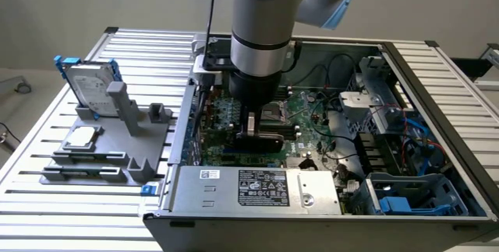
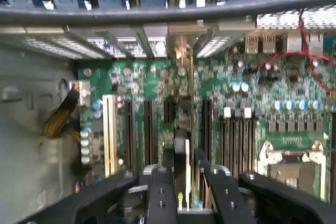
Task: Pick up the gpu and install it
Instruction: 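Insert the gpu into the slot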
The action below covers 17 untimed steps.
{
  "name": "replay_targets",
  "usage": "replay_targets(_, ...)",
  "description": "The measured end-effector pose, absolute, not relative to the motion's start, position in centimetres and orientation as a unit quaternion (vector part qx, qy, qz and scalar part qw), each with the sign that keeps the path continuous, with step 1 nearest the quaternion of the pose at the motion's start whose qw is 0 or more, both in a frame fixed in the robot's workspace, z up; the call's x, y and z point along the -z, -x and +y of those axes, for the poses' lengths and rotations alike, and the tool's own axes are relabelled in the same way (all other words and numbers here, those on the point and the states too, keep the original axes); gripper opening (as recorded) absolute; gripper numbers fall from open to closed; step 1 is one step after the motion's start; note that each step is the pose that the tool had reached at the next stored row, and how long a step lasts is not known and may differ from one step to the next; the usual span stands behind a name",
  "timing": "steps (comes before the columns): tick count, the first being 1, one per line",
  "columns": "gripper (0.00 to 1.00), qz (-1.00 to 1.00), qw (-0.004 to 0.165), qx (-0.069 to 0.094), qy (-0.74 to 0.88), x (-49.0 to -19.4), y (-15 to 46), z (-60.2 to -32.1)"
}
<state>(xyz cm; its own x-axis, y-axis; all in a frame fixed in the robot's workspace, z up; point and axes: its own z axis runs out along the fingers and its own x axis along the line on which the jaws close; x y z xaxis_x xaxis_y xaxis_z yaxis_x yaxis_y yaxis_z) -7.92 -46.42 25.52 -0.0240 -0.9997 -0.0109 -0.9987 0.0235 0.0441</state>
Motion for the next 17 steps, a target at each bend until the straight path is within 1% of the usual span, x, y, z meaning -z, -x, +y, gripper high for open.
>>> replay_targets(10,0.26,-0.715,0.013,0.019,-0.698,-25.3,7.9,-46.4)
replay_targets(12,0.28,-0.715,0.013,0.019,-0.698,-25.5,7.9,-46.4)
replay_targets(13,0.33,-0.715,0.013,0.019,-0.698,-25.7,7.9,-46.4)
replay_targets(14,0.33,-0.715,0.013,0.019,-0.698,-25.9,7.9,-46.4)
replay_targets(17,0.52,-0.715,0.013,0.019,-0.698,-26.6,7.9,-46.4)
